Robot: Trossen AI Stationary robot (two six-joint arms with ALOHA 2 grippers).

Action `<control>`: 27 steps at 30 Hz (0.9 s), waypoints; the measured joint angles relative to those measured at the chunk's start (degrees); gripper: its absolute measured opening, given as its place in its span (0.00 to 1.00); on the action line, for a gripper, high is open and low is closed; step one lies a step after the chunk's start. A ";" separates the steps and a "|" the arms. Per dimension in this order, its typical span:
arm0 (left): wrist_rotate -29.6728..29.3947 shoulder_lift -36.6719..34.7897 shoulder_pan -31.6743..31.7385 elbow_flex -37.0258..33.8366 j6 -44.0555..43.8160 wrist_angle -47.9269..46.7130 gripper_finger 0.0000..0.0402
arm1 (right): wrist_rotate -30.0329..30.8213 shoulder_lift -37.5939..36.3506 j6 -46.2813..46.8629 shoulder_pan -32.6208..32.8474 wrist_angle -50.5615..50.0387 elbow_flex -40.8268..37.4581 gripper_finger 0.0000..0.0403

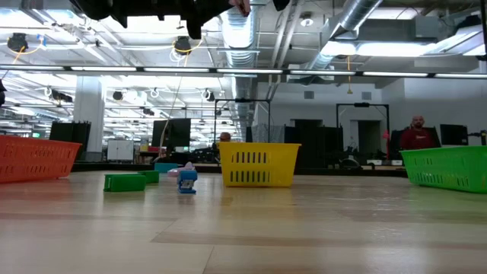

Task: Pick and place Stapler, Stapler remover, tape
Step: Put the pink staple remover into the orange basket

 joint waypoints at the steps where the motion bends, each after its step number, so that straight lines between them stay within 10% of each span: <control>1: -0.01 0.00 0.01 0.00 0.00 0.08 0.26 | 0.00 0.00 -0.02 0.00 0.00 0.00 0.00; 27: -0.09 0.00 0.02 0.00 0.00 0.33 0.02 | -0.17 0.00 -0.52 0.00 -0.09 0.00 0.00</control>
